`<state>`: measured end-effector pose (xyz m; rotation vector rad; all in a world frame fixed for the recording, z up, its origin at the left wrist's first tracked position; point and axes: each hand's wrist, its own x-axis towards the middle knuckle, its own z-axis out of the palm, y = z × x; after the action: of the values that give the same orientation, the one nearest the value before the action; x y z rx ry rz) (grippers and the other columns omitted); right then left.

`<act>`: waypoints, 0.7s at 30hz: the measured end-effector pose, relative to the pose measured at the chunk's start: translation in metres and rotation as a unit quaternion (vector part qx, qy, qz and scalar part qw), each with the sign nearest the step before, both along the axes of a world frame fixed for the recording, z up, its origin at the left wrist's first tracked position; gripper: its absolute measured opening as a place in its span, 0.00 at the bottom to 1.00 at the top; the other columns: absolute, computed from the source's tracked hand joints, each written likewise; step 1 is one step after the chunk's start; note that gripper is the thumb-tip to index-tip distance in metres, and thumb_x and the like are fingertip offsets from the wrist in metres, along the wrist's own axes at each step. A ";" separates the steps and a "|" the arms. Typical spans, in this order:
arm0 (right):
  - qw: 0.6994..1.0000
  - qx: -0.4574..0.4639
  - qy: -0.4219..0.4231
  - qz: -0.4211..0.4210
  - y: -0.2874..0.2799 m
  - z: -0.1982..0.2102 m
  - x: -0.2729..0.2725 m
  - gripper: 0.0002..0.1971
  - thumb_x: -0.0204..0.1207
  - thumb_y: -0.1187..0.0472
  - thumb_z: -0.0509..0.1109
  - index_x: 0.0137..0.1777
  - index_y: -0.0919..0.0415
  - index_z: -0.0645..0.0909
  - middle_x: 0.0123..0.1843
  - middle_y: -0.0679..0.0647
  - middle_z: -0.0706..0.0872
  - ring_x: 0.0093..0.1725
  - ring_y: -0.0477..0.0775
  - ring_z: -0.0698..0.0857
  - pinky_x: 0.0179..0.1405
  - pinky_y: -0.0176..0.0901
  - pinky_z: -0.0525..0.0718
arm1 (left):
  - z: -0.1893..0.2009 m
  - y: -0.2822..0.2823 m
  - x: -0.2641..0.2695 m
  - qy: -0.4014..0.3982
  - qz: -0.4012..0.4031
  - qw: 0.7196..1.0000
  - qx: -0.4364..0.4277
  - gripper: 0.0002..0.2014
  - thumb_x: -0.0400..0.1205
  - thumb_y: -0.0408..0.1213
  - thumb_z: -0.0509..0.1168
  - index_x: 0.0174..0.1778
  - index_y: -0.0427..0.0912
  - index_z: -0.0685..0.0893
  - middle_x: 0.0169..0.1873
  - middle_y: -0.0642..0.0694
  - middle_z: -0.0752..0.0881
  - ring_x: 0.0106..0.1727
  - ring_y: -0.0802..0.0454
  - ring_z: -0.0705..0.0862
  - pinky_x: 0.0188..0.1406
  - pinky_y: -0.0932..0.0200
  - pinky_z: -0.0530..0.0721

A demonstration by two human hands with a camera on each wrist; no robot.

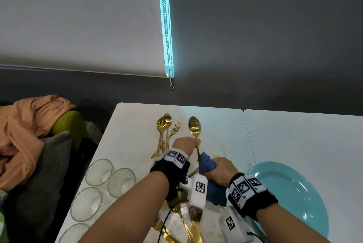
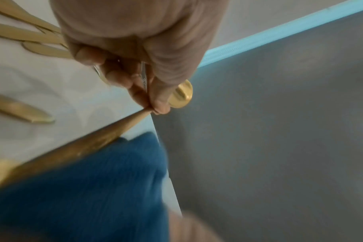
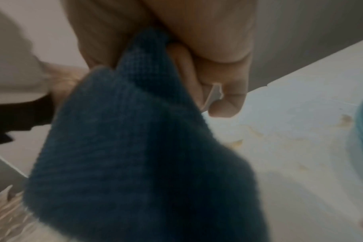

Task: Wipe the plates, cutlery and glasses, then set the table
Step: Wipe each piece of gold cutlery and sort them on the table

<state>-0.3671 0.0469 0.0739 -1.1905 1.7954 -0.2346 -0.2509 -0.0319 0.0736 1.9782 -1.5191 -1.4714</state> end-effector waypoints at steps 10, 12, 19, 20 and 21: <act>0.990 -0.004 0.012 -0.137 0.019 -0.010 -0.041 0.22 0.57 0.55 0.84 0.44 0.53 0.73 0.40 0.50 0.82 0.46 0.52 0.82 0.45 0.42 0.78 | -0.042 -0.065 0.068 -0.212 -0.030 0.976 -0.038 0.11 0.84 0.41 0.60 0.50 0.39 0.85 0.62 0.37 0.84 0.64 0.40 0.82 0.61 0.53 0.79; 0.982 -0.023 0.001 -0.185 0.027 -0.013 -0.050 0.18 0.58 0.58 0.84 0.41 0.57 0.77 0.39 0.53 0.84 0.44 0.54 0.83 0.47 0.47 0.82 | -0.050 -0.068 0.072 -0.225 -0.011 0.974 -0.027 0.17 0.85 0.44 0.58 0.32 0.41 0.78 0.55 0.41 0.86 0.58 0.43 0.85 0.54 0.57 0.80; 0.919 -0.074 -0.162 -0.351 0.055 -0.016 -0.065 0.09 0.71 0.64 0.74 0.44 0.69 0.80 0.38 0.62 0.82 0.37 0.56 0.80 0.31 0.41 0.76 | -0.056 -0.063 0.067 -0.262 -0.017 0.964 -0.025 0.10 0.82 0.40 0.63 0.48 0.36 0.85 0.57 0.37 0.86 0.60 0.39 0.84 0.58 0.51 0.80; 0.909 -0.075 -0.184 -0.368 0.058 -0.017 -0.065 0.09 0.72 0.64 0.73 0.46 0.69 0.80 0.39 0.63 0.82 0.37 0.56 0.80 0.30 0.40 0.76 | -0.054 -0.058 0.064 -0.238 0.000 0.971 -0.027 0.12 0.82 0.42 0.65 0.51 0.35 0.85 0.56 0.37 0.86 0.60 0.38 0.84 0.58 0.51 0.80; 0.900 -0.075 -0.201 -0.380 0.060 -0.017 -0.066 0.09 0.73 0.63 0.72 0.47 0.69 0.80 0.40 0.63 0.83 0.37 0.56 0.81 0.29 0.39 0.77 | -0.051 -0.053 0.061 -0.214 0.006 0.976 -0.028 0.14 0.81 0.43 0.66 0.54 0.35 0.84 0.57 0.37 0.86 0.60 0.38 0.83 0.58 0.51 0.79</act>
<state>-0.4332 0.1069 0.0564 -0.4239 1.7973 -1.0091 -0.1899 -0.0848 0.0228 2.3729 -1.6780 -1.0228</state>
